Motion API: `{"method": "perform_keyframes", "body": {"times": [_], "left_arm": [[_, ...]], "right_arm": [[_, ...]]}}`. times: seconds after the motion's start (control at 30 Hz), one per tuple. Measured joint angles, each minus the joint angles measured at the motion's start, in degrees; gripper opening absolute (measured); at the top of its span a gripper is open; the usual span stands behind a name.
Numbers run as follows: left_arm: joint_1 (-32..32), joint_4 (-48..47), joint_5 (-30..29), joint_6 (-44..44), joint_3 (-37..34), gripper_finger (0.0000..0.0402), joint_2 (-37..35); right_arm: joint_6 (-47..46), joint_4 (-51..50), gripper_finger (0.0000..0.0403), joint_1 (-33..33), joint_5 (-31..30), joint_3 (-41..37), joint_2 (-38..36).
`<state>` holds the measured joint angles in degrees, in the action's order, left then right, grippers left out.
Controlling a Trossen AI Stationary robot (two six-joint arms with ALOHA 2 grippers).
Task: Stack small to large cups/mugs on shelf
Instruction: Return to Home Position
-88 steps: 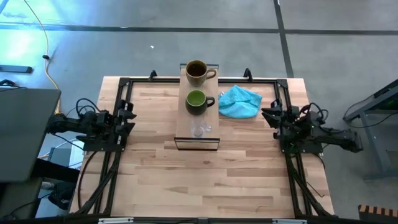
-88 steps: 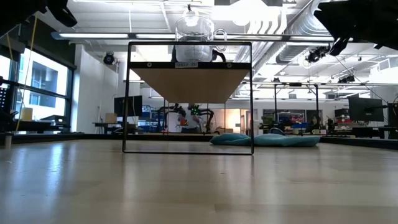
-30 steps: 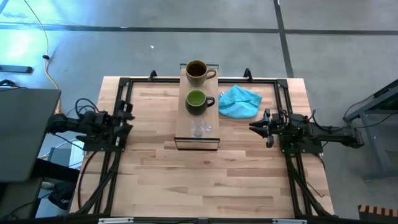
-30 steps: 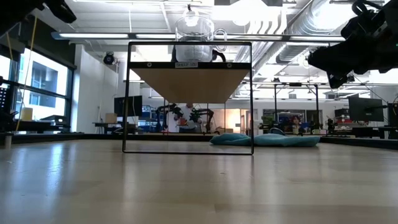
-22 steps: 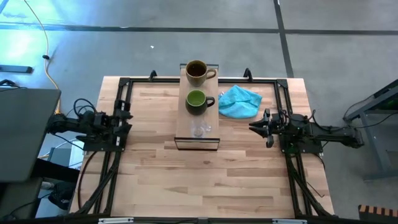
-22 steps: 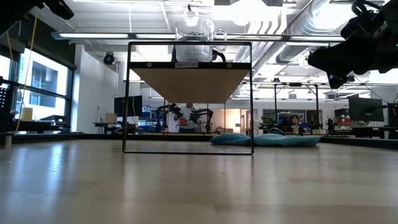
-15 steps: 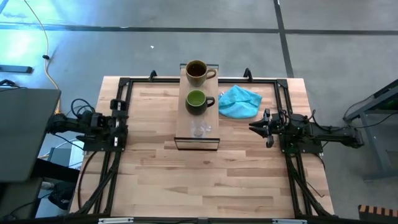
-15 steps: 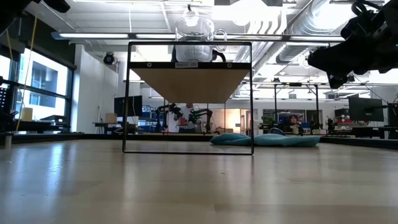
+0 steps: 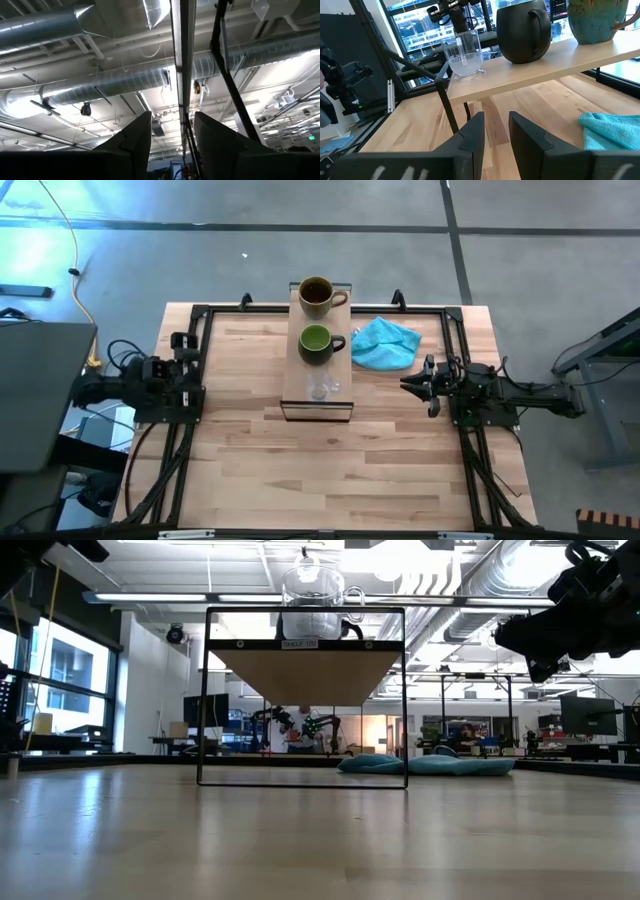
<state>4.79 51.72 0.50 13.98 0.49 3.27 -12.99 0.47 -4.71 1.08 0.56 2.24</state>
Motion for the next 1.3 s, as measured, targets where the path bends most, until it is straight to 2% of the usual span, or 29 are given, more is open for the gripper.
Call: {"method": "perform_keyframes", "body": {"times": [0.17, 0.37, 0.57, 0.9, 1.3], "left_arm": [[5.4, -3.2, 7.3, -7.4, 0.0, 0.0138, 0.0], [6.5, -10.3, 10.5, -12.1, 0.0, 0.0138, 0.0], [6.5, -17.5, 10.3, -13.5, 0.0, 0.0138, 0.0], [6.5, -30.2, 3.1, -14.5, 0.0, 0.0138, 0.0], [6.5, -40.5, 2.5, -13.3, 0.0, 0.0138, 0.0]], "right_arm": [[0.0, 0.0, 0.0081, 0.0, 0.0, 0.0, 0.0], [0.0, 0.0, 0.0081, 0.0, 0.0, 0.0, 0.0], [0.0, 0.0, 0.0081, 0.0, 0.0, 0.0, 0.0], [0.0, 0.0, 0.0081, 0.0, 0.0, 0.0, 0.0], [0.0, 0.0, 0.0081, 0.0, 0.0, 0.0, 0.0]]}}
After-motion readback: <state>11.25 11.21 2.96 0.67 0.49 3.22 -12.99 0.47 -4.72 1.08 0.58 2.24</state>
